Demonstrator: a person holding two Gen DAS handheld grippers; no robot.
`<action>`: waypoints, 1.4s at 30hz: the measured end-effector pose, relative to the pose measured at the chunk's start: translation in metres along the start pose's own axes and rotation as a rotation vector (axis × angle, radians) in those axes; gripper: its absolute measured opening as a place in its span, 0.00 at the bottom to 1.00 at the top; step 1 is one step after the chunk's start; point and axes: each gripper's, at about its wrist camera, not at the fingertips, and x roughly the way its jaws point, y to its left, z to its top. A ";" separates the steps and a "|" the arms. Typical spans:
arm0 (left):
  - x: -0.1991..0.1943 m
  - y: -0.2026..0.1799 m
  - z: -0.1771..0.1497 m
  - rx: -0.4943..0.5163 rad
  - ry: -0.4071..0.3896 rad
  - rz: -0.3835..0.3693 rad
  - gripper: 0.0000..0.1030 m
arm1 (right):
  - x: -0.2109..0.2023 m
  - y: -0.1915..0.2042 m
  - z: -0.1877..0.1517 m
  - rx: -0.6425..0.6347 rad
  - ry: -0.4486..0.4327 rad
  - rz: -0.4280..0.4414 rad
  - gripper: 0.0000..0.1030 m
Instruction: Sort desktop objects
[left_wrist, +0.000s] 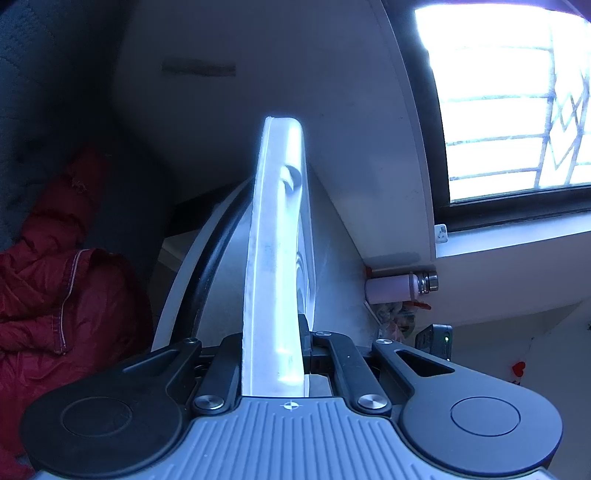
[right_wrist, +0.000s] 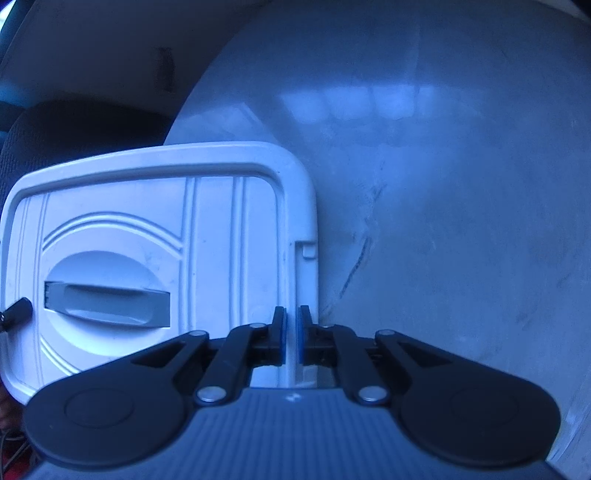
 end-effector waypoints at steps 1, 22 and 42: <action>0.000 0.000 0.000 0.000 0.001 -0.001 0.07 | 0.002 0.003 0.000 -0.014 -0.003 -0.008 0.05; -0.008 -0.023 -0.010 0.034 -0.024 -0.050 0.06 | -0.003 -0.012 -0.002 -0.017 -0.032 0.020 0.03; -0.044 -0.087 -0.033 0.135 -0.085 -0.169 0.06 | -0.061 0.011 -0.018 -0.065 -0.158 0.007 0.03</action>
